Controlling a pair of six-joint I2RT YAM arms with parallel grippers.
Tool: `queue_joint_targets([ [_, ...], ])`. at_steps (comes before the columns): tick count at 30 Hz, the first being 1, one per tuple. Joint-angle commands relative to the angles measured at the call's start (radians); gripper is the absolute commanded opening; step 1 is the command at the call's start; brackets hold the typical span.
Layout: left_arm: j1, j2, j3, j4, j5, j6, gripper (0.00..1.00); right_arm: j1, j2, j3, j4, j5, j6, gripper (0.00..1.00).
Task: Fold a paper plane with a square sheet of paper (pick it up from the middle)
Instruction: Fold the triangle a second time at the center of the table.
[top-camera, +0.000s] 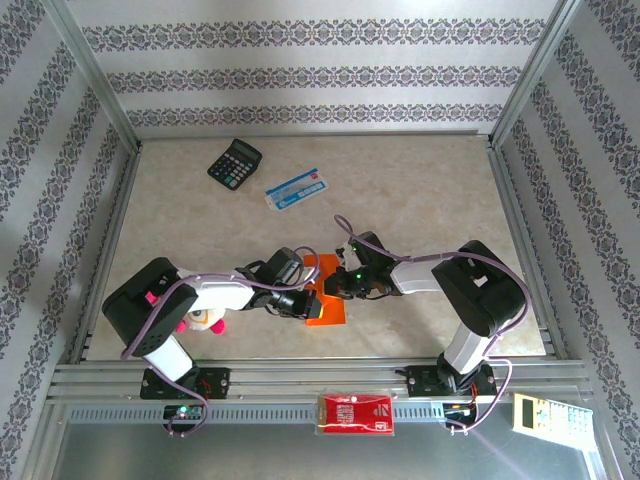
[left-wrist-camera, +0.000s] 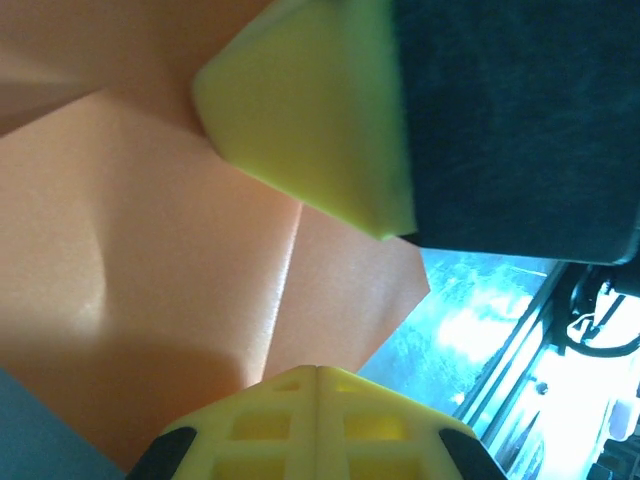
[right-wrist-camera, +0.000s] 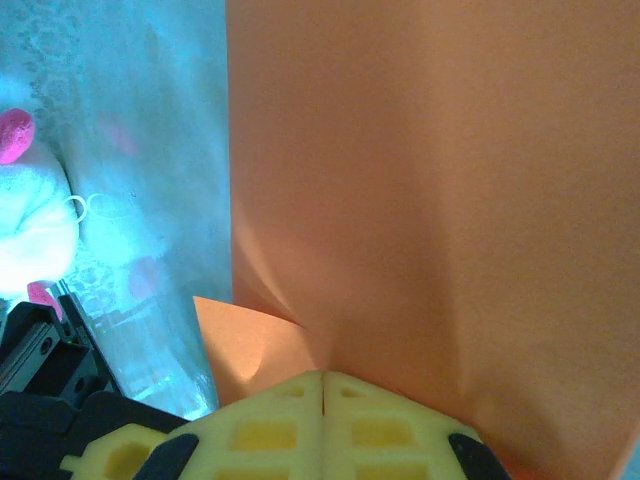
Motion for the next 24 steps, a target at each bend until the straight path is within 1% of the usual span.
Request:
queue_joint_targets([
  [1, -0.007, 0.015, 0.026, -0.031, -0.029, 0.035, 0.00, -0.009, 0.047, -0.042, -0.067, 0.098, -0.007, 0.00],
  [10, -0.006, 0.024, 0.014, -0.077, -0.042, 0.069, 0.00, -0.013, 0.051, -0.046, -0.086, 0.110, -0.008, 0.00],
  [24, -0.006, 0.004, -0.056, -0.077, 0.009, 0.049, 0.00, -0.015, 0.082, -0.033, -0.135, 0.131, -0.008, 0.00],
])
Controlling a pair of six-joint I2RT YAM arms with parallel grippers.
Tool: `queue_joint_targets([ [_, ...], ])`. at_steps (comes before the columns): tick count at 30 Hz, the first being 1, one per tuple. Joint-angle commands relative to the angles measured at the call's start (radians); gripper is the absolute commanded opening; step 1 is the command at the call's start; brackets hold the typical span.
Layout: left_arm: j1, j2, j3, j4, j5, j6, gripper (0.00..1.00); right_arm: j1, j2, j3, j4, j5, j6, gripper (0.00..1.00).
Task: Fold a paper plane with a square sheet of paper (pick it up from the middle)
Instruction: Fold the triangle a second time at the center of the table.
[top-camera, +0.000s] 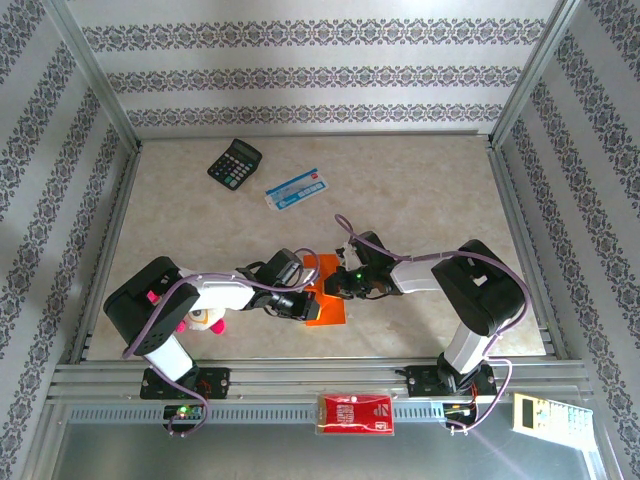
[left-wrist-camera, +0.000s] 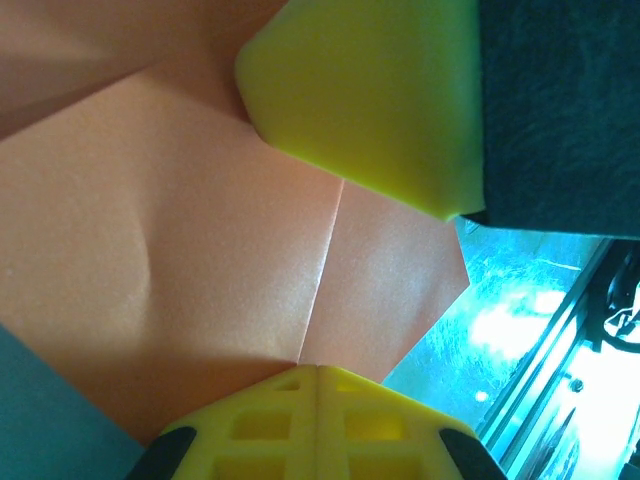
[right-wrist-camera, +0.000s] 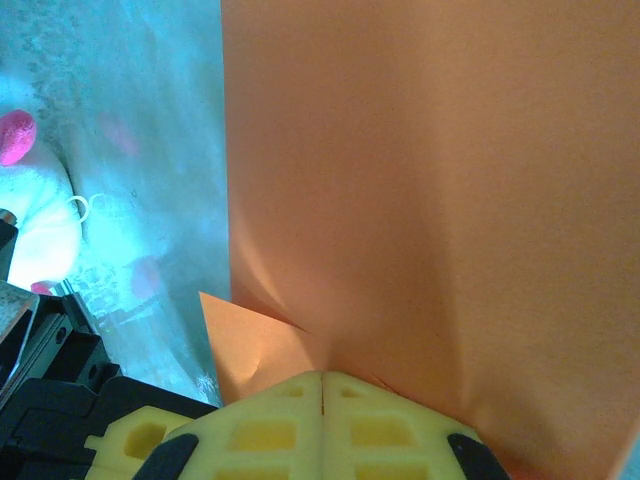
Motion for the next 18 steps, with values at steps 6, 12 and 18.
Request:
queue_joint_targets([
  [6, -0.006, -0.011, -0.089, -0.040, 0.042, -0.026, 0.00, -0.010, 0.075, -0.035, -0.133, 0.141, -0.010, 0.00],
  [12, 0.006, -0.026, -0.134, 0.009, 0.064, -0.061, 0.00, -0.008, 0.076, -0.036, -0.132, 0.141, -0.012, 0.00],
  [18, 0.013, -0.053, -0.168, 0.026, 0.072, -0.078, 0.00, -0.008, 0.078, -0.035, -0.133, 0.142, -0.014, 0.00],
])
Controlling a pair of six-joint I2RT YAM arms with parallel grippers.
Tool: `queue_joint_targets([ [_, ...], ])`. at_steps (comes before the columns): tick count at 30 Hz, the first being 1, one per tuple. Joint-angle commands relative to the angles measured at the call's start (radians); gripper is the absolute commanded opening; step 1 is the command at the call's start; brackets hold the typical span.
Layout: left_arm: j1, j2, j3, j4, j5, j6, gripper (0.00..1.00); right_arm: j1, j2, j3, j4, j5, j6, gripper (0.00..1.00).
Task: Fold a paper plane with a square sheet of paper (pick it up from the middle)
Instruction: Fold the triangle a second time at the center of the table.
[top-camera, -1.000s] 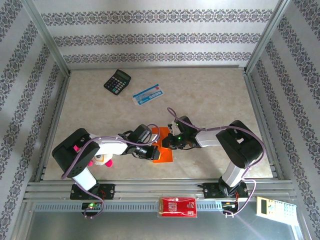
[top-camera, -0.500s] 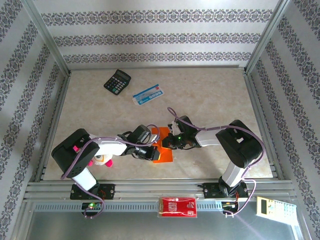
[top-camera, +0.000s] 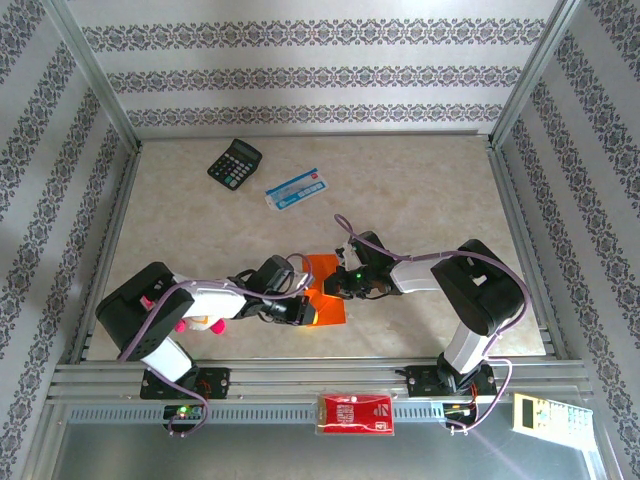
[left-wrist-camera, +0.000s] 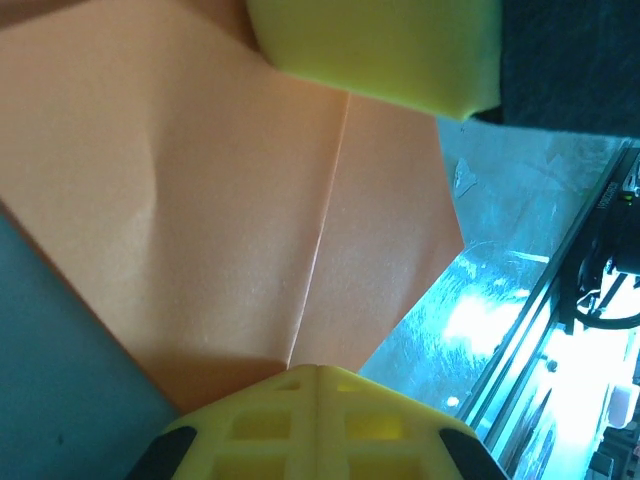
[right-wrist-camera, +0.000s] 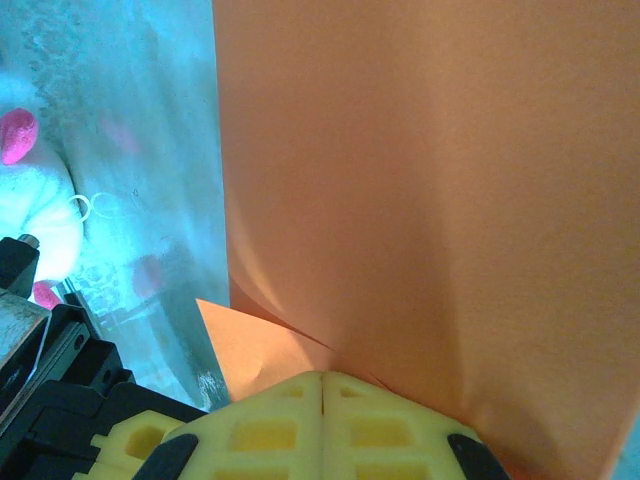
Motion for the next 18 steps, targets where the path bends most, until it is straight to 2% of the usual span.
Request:
queue_joint_targets([
  [1, 0.004, -0.006, -0.055, -0.109, 0.030, -0.024, 0.00, -0.009, 0.074, -0.038, -0.135, 0.148, -0.014, 0.00],
  [13, 0.028, -0.138, -0.055, -0.241, 0.024, 0.020, 0.00, -0.009, 0.081, -0.033, -0.135, 0.145, -0.015, 0.00],
  [18, 0.040, -0.227, -0.008, -0.191, 0.014, -0.021, 0.00, -0.008, 0.081, -0.026, -0.134, 0.141, -0.015, 0.00],
])
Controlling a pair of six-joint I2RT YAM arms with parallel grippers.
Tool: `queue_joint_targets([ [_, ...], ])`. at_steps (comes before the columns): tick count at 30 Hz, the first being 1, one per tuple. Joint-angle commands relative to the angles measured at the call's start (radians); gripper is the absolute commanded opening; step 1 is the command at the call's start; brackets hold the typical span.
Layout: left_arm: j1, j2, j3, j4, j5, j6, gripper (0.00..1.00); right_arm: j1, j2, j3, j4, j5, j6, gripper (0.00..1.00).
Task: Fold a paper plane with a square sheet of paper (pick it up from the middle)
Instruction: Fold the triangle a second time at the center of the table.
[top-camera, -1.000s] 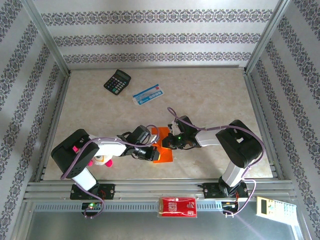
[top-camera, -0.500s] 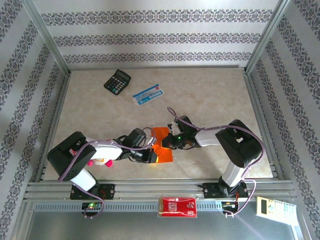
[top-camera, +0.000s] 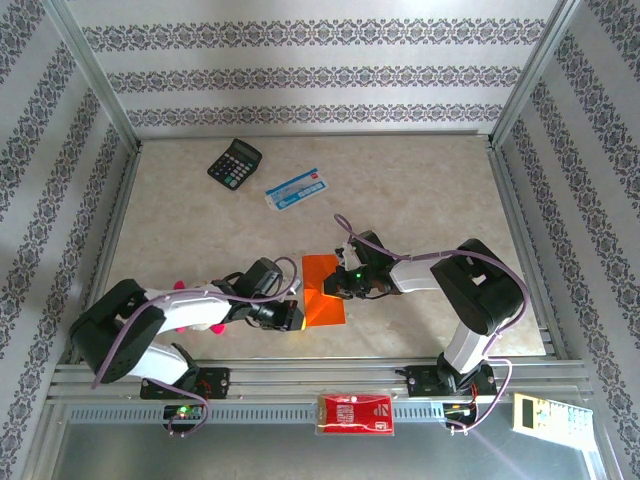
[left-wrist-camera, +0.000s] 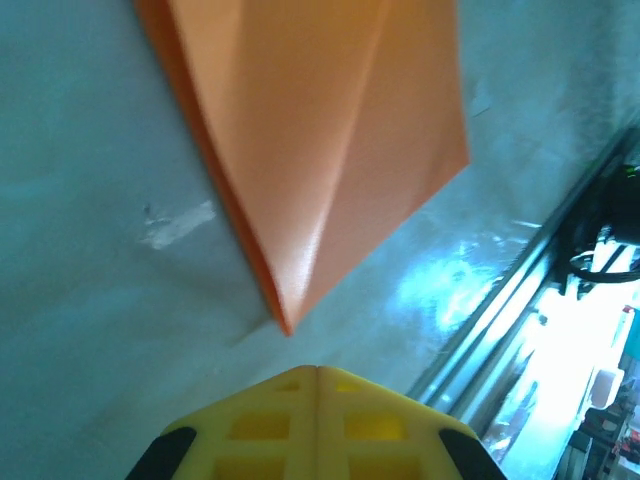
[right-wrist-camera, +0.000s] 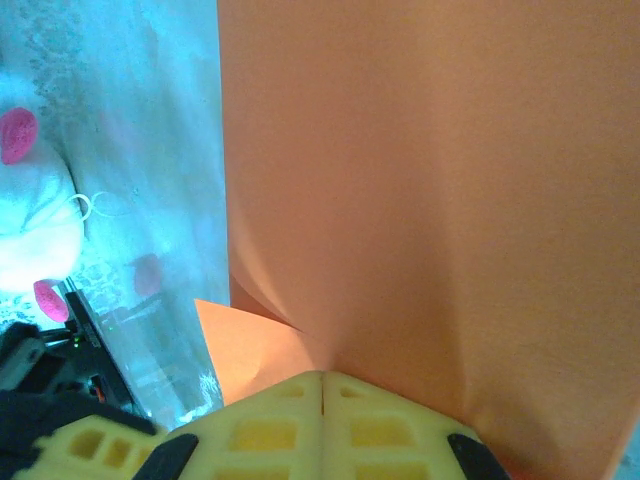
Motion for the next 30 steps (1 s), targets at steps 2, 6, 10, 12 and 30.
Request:
queue_joint_targets([
  [2, 0.011, -0.020, 0.069, -0.001, -0.011, -0.030, 0.00, -0.007, 0.078, -0.026, -0.128, 0.140, -0.013, 0.00],
  [6, 0.012, 0.055, 0.128, -0.014, -0.047, -0.014, 0.00, -0.006, 0.078, -0.024, -0.128, 0.140, -0.014, 0.00],
  [10, 0.006, 0.140, 0.151, 0.037, -0.010, -0.024, 0.00, -0.004, 0.081, -0.021, -0.126, 0.137, -0.012, 0.00],
  [12, -0.005, 0.170, 0.159, 0.039, -0.006, -0.017, 0.00, -0.005, 0.080, -0.021, -0.126, 0.137, -0.011, 0.00],
  [30, -0.005, 0.244, 0.088, -0.010, -0.080, 0.040, 0.00, -0.004, 0.003, 0.039, -0.122, 0.071, 0.006, 0.04],
])
